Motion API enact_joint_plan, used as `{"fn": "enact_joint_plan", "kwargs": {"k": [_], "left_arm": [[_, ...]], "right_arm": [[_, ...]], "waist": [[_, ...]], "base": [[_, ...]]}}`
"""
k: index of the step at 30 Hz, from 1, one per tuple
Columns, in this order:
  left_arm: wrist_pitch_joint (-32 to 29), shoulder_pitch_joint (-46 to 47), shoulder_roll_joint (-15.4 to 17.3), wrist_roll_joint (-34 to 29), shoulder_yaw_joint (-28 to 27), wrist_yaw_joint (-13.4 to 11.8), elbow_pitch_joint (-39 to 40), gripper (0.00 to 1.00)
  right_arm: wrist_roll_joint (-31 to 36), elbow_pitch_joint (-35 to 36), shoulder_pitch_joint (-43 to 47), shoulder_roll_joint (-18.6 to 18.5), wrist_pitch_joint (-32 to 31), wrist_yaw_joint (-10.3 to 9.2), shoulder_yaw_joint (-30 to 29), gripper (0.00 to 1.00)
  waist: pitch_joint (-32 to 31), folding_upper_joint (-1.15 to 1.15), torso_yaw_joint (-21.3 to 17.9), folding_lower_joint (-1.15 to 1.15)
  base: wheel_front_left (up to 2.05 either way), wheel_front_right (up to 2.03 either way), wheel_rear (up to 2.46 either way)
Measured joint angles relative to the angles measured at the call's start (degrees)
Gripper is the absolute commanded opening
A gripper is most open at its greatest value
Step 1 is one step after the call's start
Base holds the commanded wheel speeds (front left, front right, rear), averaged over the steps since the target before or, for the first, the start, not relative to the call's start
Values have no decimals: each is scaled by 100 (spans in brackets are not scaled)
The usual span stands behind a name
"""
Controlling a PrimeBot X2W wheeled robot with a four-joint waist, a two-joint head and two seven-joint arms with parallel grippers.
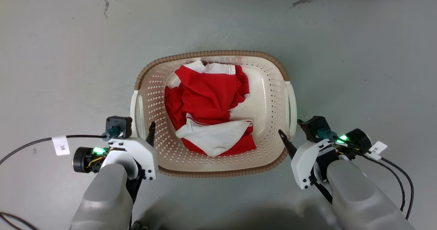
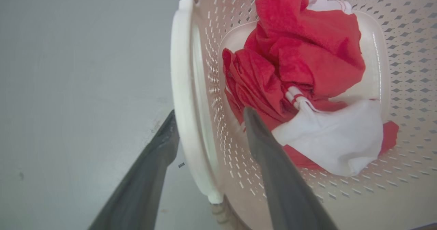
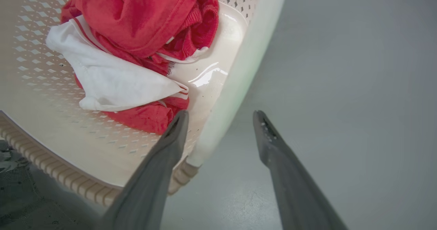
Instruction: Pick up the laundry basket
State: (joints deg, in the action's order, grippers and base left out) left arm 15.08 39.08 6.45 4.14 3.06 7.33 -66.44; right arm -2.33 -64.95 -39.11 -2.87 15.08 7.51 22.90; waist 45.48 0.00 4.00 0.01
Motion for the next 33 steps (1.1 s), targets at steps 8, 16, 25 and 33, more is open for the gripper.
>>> {"fn": "enact_joint_plan", "kwargs": {"k": [8,16,25,33], "left_arm": [[4,30,-36,121,176,14,-81,0],[4,-85,-59,275,349,14,-272,0],[4,-363,-124,425,631,14,-530,0],[-105,-709,-108,584,911,14,-669,0]], "right_arm": [[-240,-145,-80,-11,0,-10,183,0],[-488,-337,8,-7,0,-9,333,0],[-962,-487,391,-12,-24,-9,565,0],[-1373,-522,749,-11,-221,-3,887,0]], "waist": [[-96,0,0,0],[-540,0,-41,0],[-1394,0,-250,-1],[-2237,0,-545,-1]], "base": [[0,0,0],[0,0,0],[0,0,0],[0,0,0]]}}
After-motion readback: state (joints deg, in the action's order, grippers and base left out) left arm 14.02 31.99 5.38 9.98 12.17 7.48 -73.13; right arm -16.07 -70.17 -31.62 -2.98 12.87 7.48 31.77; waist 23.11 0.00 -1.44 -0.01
